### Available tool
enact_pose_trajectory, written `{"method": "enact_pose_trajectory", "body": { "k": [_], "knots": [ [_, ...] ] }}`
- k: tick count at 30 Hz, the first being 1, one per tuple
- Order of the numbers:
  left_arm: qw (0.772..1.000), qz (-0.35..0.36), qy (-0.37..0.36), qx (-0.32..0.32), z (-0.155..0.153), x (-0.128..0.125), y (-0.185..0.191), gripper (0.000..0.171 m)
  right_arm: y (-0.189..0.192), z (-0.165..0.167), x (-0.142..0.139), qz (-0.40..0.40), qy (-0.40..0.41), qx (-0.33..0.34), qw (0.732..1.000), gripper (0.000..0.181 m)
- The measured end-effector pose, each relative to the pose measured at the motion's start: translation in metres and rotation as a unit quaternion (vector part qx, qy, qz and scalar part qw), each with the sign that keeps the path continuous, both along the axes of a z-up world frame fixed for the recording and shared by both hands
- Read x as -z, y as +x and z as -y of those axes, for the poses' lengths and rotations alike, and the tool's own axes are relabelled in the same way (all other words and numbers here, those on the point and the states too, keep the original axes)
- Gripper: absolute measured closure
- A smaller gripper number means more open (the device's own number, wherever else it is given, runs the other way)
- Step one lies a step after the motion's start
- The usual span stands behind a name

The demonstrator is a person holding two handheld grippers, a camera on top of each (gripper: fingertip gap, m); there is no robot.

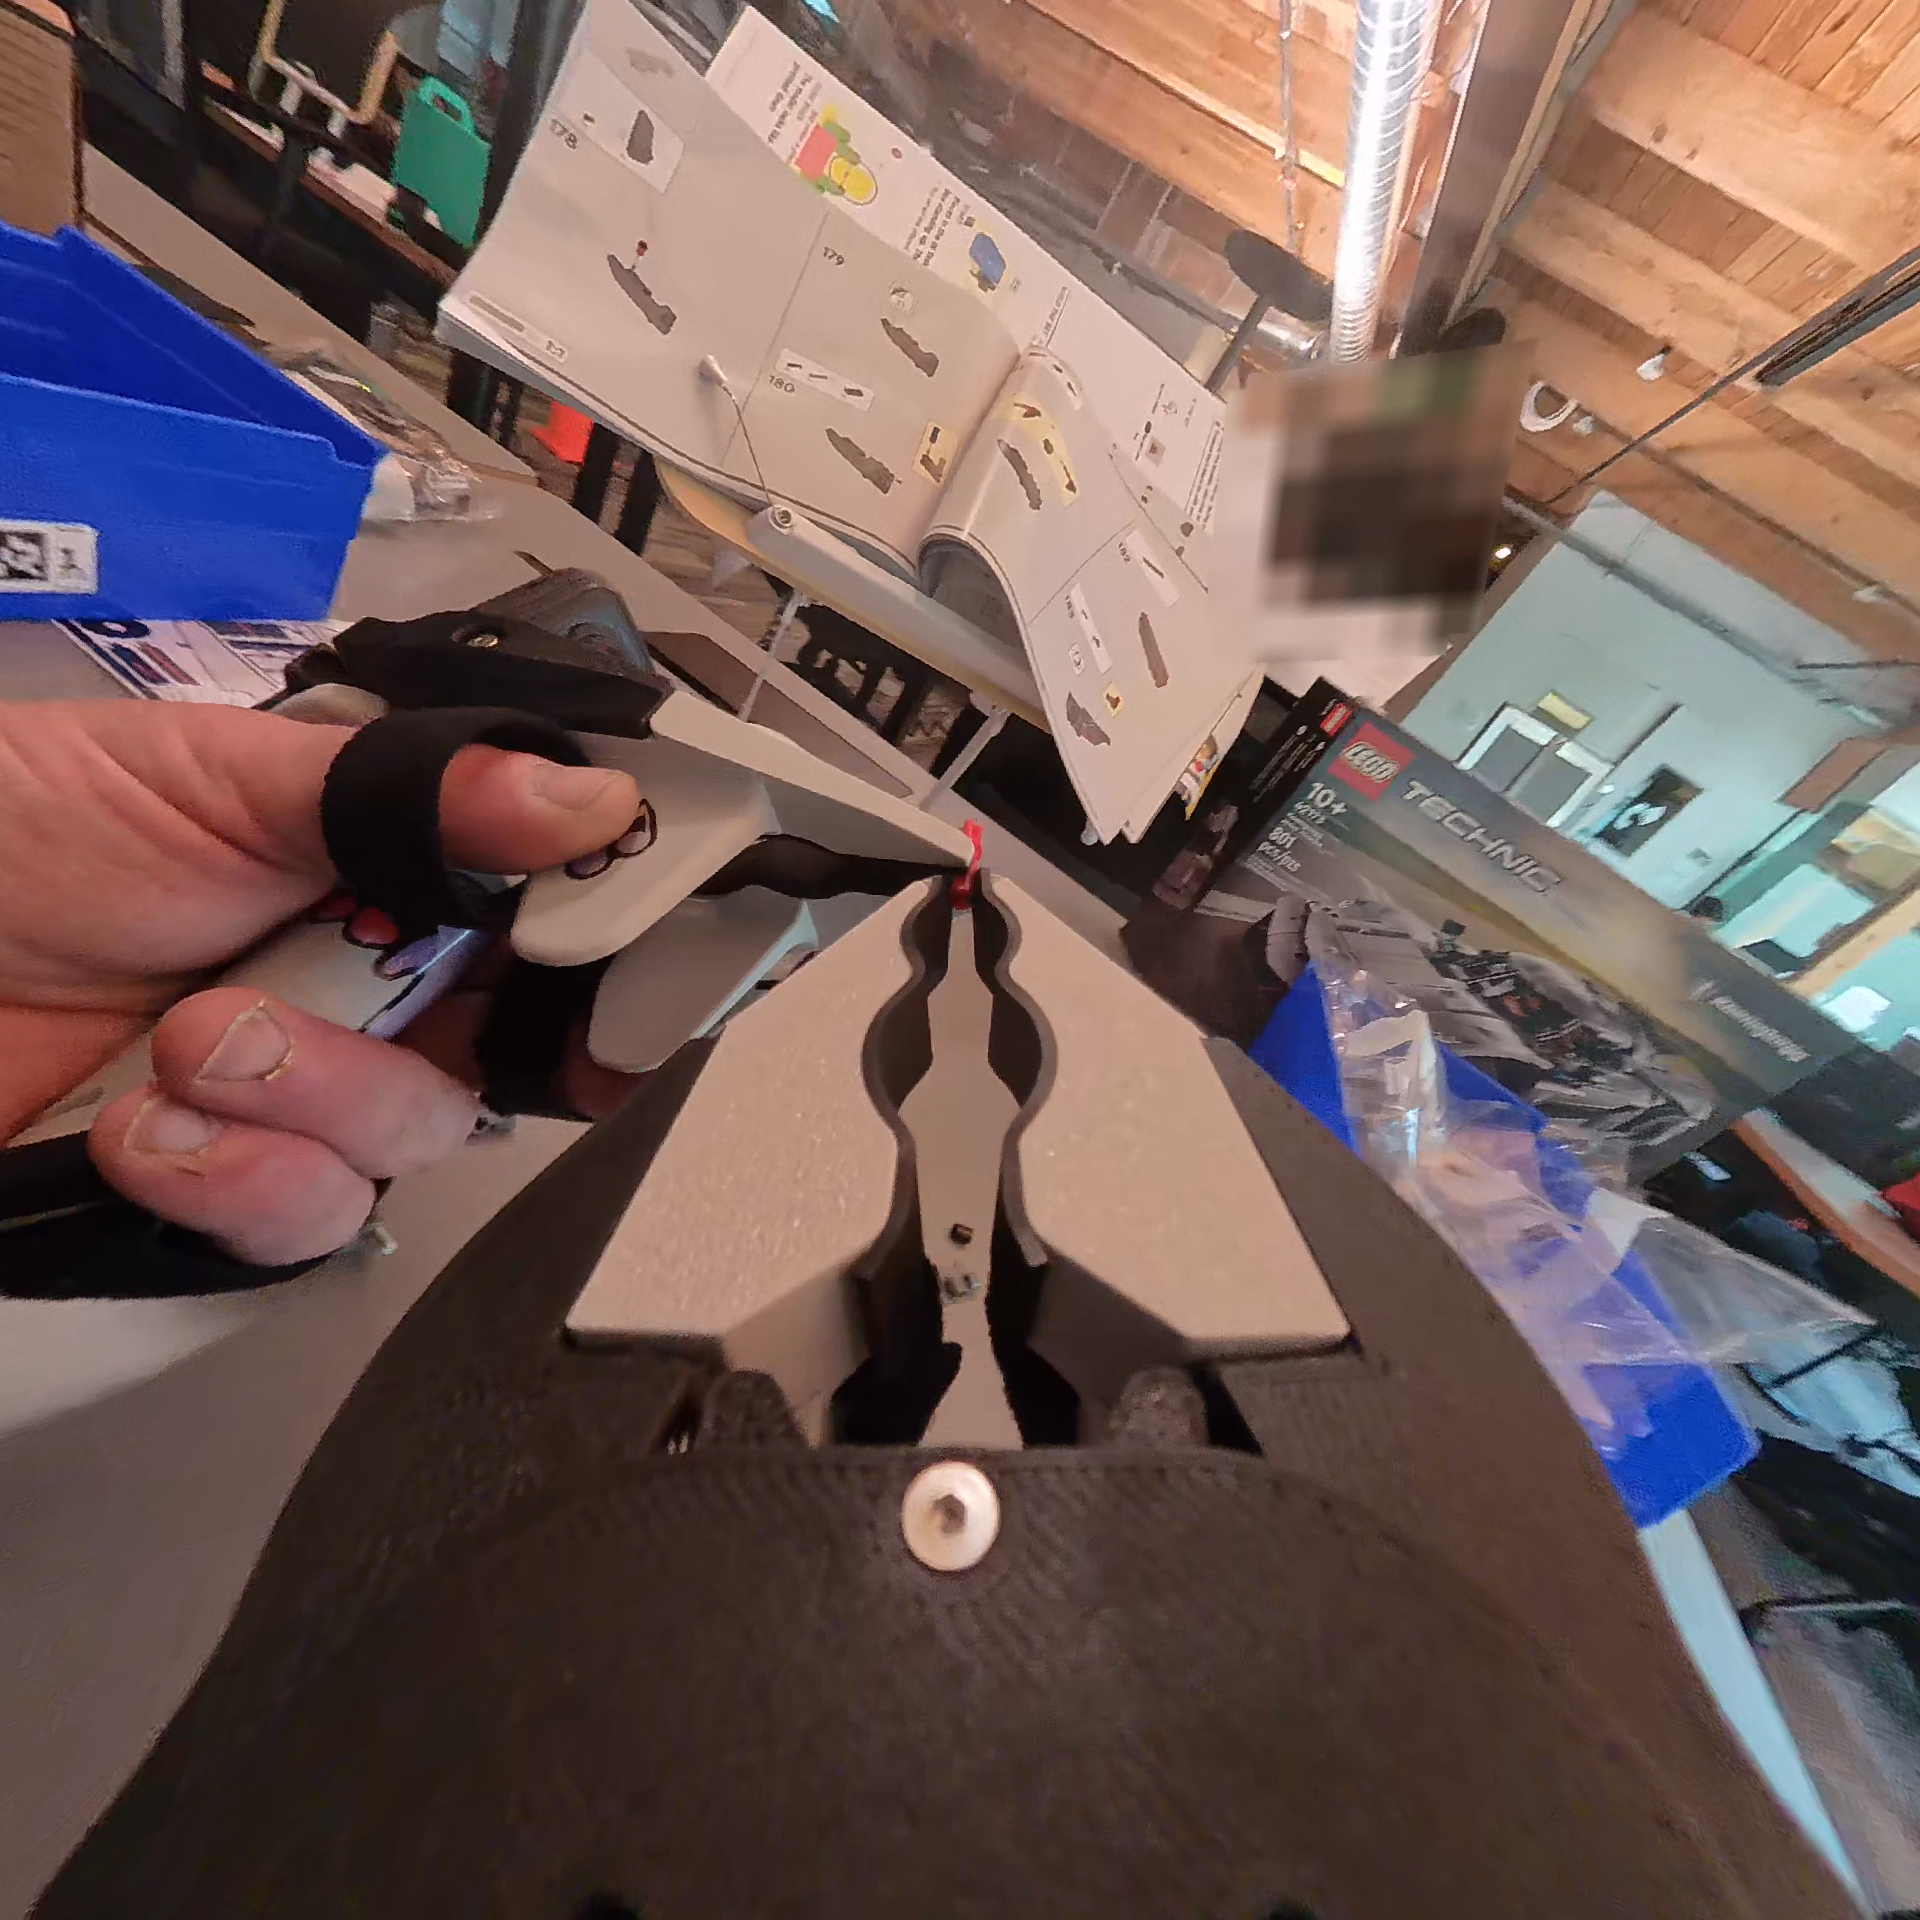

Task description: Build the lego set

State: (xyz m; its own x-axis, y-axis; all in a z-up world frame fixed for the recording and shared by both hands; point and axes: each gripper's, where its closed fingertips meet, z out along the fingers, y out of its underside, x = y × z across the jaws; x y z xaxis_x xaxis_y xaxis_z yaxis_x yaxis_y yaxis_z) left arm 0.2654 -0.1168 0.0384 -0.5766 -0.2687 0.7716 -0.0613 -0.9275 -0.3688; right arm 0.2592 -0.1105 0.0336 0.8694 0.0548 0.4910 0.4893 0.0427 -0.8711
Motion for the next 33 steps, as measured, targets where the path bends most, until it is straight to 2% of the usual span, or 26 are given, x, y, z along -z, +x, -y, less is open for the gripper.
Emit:
{"method": "enact_pose_trajectory", "body": {
  "k": [1,5,6,7,10,12,15,17,22,23,26,28,30,33],
  "knots": [
    [1.0,-0.007,0.017,0.0,0.001,0.001,0.0,0.169,0.0,0.001,0.001,-0.011,-0.006,-0.006,1.0,0.18],
    [0.994,-0.051,0.092,-0.021,-0.004,0.012,-0.008,0.158,0.008,0.017,0.006,-0.046,-0.036,-0.014,0.998,0.18],
    [0.989,-0.072,0.125,-0.021,-0.004,0.018,-0.01,0.154,0.009,0.023,0.011,-0.048,-0.049,-0.013,0.998,0.18],
    [0.976,-0.11,0.187,-0.022,0.0,0.03,-0.011,0.153,0.009,0.03,0.019,-0.048,-0.066,-0.012,0.997,0.18],
    [0.915,-0.199,0.351,-0.021,0.009,0.061,-0.019,0.15,0.005,0.048,0.053,-0.053,-0.123,-0.011,0.991,0.18],
    [0.851,-0.264,0.454,0.002,0.018,0.092,-0.024,0.149,0.002,0.059,0.076,-0.068,-0.154,-0.008,0.986,0.18],
    [0.751,-0.33,0.571,0.037,0.028,0.136,-0.033,0.153,-0.005,0.071,0.109,-0.089,-0.198,-0.013,0.976,0.18],
    [0.701,-0.357,0.615,0.057,0.031,0.158,-0.037,0.154,-0.011,0.074,0.127,-0.093,-0.228,-0.018,0.969,0.18],
    [0.619,-0.41,0.664,0.086,0.031,0.19,-0.042,0.157,-0.018,0.074,0.152,-0.096,-0.251,-0.027,0.963,0.179],
    [0.607,-0.418,0.671,0.084,0.03,0.193,-0.042,0.157,-0.02,0.074,0.154,-0.094,-0.253,-0.029,0.962,0.179],
    [0.598,-0.427,0.673,0.082,0.03,0.197,-0.039,0.157,-0.022,0.074,0.156,-0.092,-0.253,-0.03,0.963,0.179],
    [0.584,-0.441,0.677,0.085,0.027,0.203,-0.039,0.159,-0.022,0.072,0.158,-0.095,-0.255,-0.031,0.962,0.179],
    [0.588,-0.441,0.673,0.082,0.027,0.203,-0.037,0.165,-0.022,0.071,0.16,-0.094,-0.255,-0.031,0.962,0.179],
    [0.587,-0.442,0.673,0.084,0.027,0.203,-0.036,0.166,-0.021,0.07,0.162,-0.096,-0.256,-0.032,0.961,0.18]
  ]
}}
